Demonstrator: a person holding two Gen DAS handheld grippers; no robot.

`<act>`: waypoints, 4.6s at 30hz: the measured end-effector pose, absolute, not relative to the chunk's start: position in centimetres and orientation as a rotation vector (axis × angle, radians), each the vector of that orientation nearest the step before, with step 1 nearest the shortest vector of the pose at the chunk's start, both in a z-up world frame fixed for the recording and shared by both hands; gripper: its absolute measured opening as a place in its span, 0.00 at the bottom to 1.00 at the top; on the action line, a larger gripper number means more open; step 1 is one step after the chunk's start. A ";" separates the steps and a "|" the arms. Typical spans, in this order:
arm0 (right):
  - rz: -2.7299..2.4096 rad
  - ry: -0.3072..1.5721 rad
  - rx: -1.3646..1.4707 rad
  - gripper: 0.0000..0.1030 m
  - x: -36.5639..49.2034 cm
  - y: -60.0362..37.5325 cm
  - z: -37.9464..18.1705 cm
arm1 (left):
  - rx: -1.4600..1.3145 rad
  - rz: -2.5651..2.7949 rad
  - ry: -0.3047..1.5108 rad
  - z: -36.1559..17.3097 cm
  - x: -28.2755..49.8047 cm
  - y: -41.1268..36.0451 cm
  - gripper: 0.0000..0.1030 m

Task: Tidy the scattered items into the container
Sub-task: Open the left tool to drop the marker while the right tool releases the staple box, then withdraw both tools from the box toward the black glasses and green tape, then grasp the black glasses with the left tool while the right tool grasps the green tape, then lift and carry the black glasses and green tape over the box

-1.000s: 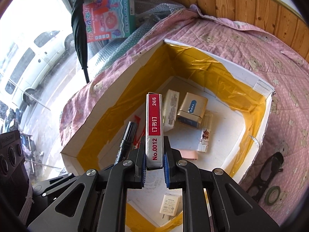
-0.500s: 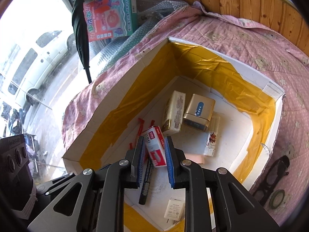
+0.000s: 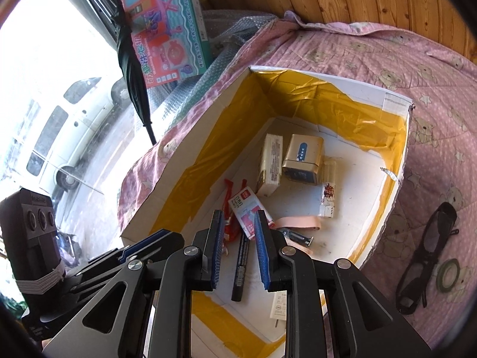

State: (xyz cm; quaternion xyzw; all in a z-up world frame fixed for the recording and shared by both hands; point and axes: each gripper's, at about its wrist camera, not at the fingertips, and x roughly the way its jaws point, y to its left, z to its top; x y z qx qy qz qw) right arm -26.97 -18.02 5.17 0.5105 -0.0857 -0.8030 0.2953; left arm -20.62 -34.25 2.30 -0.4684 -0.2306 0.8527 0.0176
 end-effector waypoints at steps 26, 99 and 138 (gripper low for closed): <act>-2.251 -0.678 1.140 0.23 -15.9 -5.4 5.5 | -1.209 2.684 -0.175 8.0 -14.9 -23.6 0.22; -2.633 -0.549 1.586 0.15 -19.7 10.9 -5.9 | -1.600 2.222 -0.200 -7.2 -23.7 -8.6 0.45; -2.604 -0.580 1.410 0.14 -20.2 8.5 -2.2 | -1.430 2.350 -0.041 -4.8 -19.6 -7.5 0.36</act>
